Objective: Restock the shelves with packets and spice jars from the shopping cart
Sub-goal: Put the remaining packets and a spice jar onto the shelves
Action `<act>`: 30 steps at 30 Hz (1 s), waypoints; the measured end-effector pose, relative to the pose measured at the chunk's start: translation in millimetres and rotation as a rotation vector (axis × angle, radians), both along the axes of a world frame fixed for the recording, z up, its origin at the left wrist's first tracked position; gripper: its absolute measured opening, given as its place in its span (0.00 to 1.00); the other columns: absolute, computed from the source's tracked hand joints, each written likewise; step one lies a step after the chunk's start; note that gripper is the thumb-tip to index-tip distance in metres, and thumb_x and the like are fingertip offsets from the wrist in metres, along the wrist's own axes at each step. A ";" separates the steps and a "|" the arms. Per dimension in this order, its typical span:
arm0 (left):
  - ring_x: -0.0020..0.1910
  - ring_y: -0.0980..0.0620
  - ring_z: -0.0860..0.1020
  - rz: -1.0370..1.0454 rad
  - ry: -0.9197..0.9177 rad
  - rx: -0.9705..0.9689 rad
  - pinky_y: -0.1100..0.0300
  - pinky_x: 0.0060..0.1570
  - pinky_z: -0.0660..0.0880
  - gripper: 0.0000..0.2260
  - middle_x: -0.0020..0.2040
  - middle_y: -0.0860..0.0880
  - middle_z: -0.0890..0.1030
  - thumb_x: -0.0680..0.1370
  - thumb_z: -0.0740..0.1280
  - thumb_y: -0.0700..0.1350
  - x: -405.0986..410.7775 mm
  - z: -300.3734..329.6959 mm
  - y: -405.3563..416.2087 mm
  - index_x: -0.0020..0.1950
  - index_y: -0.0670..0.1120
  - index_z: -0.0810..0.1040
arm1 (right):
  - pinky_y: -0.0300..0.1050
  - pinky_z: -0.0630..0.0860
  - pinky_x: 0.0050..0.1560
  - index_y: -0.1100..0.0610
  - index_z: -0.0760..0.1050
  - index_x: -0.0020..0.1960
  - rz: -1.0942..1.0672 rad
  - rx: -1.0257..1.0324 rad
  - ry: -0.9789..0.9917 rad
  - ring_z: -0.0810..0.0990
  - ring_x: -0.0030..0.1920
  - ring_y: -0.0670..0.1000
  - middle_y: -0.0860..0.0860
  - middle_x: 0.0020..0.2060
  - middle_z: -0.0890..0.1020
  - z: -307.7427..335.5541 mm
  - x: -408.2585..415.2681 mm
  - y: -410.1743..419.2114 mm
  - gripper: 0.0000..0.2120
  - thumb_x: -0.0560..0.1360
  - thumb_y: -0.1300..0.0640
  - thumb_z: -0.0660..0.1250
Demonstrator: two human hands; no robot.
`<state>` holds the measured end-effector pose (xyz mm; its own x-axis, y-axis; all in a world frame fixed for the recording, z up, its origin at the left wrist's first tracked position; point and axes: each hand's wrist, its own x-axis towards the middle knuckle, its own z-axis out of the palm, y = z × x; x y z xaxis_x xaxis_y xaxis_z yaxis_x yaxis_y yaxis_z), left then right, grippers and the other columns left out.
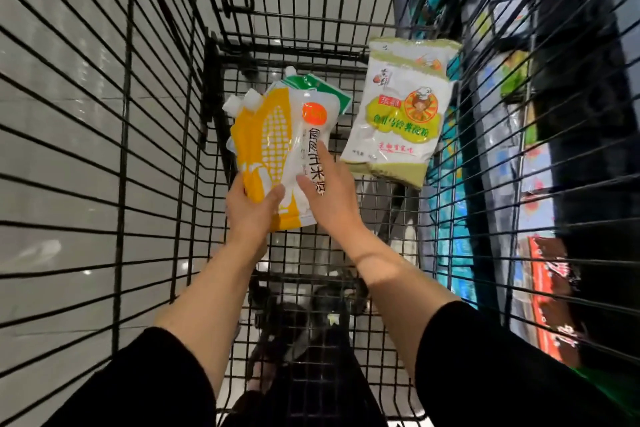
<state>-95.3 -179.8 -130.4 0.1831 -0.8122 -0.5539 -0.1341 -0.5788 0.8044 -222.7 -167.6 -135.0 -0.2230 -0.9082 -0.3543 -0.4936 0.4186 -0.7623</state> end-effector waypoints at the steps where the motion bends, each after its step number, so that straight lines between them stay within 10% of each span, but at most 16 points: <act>1: 0.47 0.51 0.82 0.019 0.015 -0.018 0.45 0.53 0.80 0.14 0.49 0.51 0.83 0.73 0.73 0.38 2.0 2.7 2.1 0.55 0.50 0.76 | 0.51 0.63 0.67 0.52 0.58 0.76 -0.025 -0.004 0.002 0.66 0.66 0.57 0.58 0.65 0.70 0.2 0.0 0.3 0.26 0.80 0.49 0.59; 7: 0.48 0.53 0.79 0.080 -0.289 -0.313 0.65 0.49 0.75 0.16 0.51 0.52 0.80 0.76 0.69 0.38 24.6 33.8 1.8 0.63 0.43 0.76 | 0.43 0.63 0.51 0.64 0.69 0.64 -0.346 0.044 0.001 0.73 0.59 0.59 0.60 0.57 0.75 -0.5 -10.9 -26.3 0.15 0.81 0.57 0.58; 14: 0.47 0.39 0.79 0.043 -0.693 -0.330 0.57 0.43 0.69 0.16 0.48 0.41 0.82 0.75 0.70 0.39 39.6 20.7 4.0 0.63 0.40 0.76 | 0.47 0.72 0.54 0.66 0.71 0.60 -0.361 0.164 -0.057 0.76 0.58 0.59 0.61 0.58 0.77 -23.2 3.2 -76.8 0.18 0.74 0.59 0.69; 21: 0.53 0.40 0.80 0.072 -0.698 -0.270 0.52 0.53 0.74 0.22 0.55 0.42 0.83 0.76 0.69 0.41 34.4 10.2 3.0 0.70 0.46 0.73 | 0.40 0.72 0.45 0.67 0.69 0.58 -0.682 0.120 -0.311 0.77 0.48 0.53 0.54 0.49 0.78 -21.2 24.6 -93.5 0.25 0.66 0.64 0.76; 24: 0.51 0.44 0.80 0.044 -0.616 -0.276 0.53 0.53 0.75 0.20 0.53 0.45 0.82 0.77 0.67 0.41 37.1 14.9 5.2 0.69 0.46 0.73 | 0.41 0.72 0.39 0.62 0.80 0.51 -0.533 0.162 -0.179 0.79 0.46 0.55 0.56 0.47 0.83 -17.4 28.4 -92.2 0.11 0.69 0.65 0.69; 30: 0.56 0.45 0.78 0.053 -0.521 -0.258 0.60 0.55 0.69 0.20 0.58 0.44 0.81 0.77 0.68 0.39 37.9 47.4 8.2 0.70 0.45 0.73 | 0.39 0.67 0.43 0.59 0.75 0.57 -0.582 -0.027 -0.094 0.73 0.47 0.54 0.56 0.52 0.75 30.6 5.2 -63.6 0.19 0.72 0.74 0.54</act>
